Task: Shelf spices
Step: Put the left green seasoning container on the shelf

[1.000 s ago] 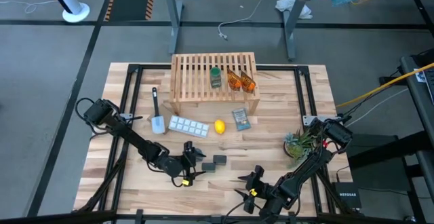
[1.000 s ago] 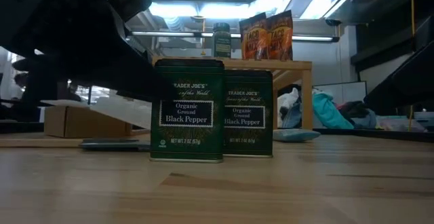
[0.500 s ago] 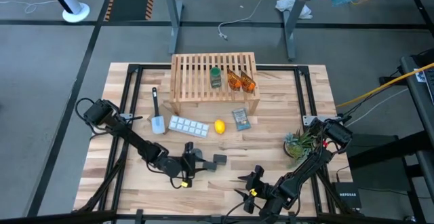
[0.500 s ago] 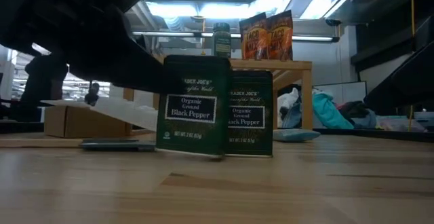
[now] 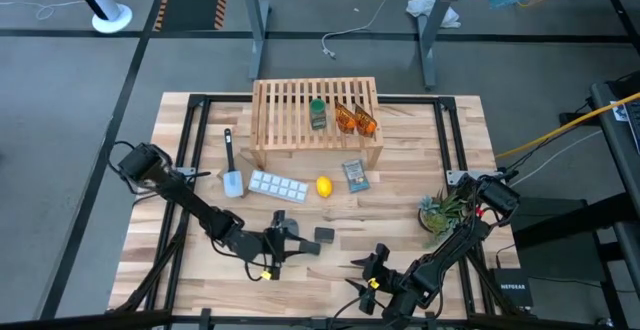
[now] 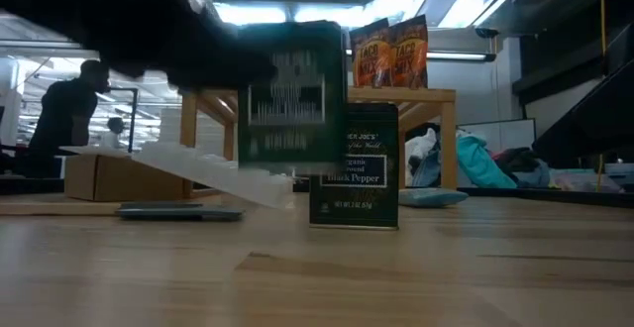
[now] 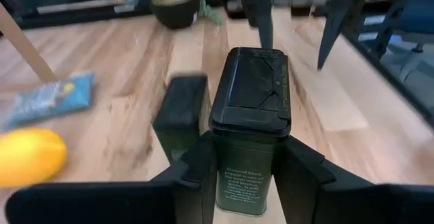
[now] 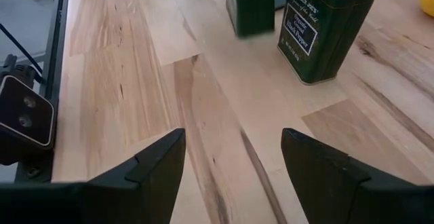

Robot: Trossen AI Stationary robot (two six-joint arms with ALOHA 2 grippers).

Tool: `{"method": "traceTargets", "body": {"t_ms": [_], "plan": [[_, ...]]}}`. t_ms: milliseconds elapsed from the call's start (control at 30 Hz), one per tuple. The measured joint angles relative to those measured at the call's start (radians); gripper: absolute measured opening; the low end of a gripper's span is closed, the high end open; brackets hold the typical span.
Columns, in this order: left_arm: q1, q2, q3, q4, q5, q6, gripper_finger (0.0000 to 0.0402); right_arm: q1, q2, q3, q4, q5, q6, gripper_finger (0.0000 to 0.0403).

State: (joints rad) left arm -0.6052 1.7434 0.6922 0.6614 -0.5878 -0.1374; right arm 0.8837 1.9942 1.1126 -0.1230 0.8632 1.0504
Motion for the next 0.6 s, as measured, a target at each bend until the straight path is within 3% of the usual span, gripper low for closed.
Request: {"method": "traceTargets", "body": {"t_ms": [167,333,600], "plan": [[0.003,-0.149,0.000,-0.094,-0.009,0.067,0.0100,0.000,0.000,0.000,0.002,-0.004,0.001,0.0250],[0.036,-0.374,0.000,-0.253,-0.039,0.133,0.0100,0.000,0.000,0.000,0.006,-0.008,0.003,0.0250],[0.198,-0.703,0.000,-0.466,-0.045,0.188,0.0100,0.000,0.000,0.000,0.010,-0.002,0.001,0.0250]]}}
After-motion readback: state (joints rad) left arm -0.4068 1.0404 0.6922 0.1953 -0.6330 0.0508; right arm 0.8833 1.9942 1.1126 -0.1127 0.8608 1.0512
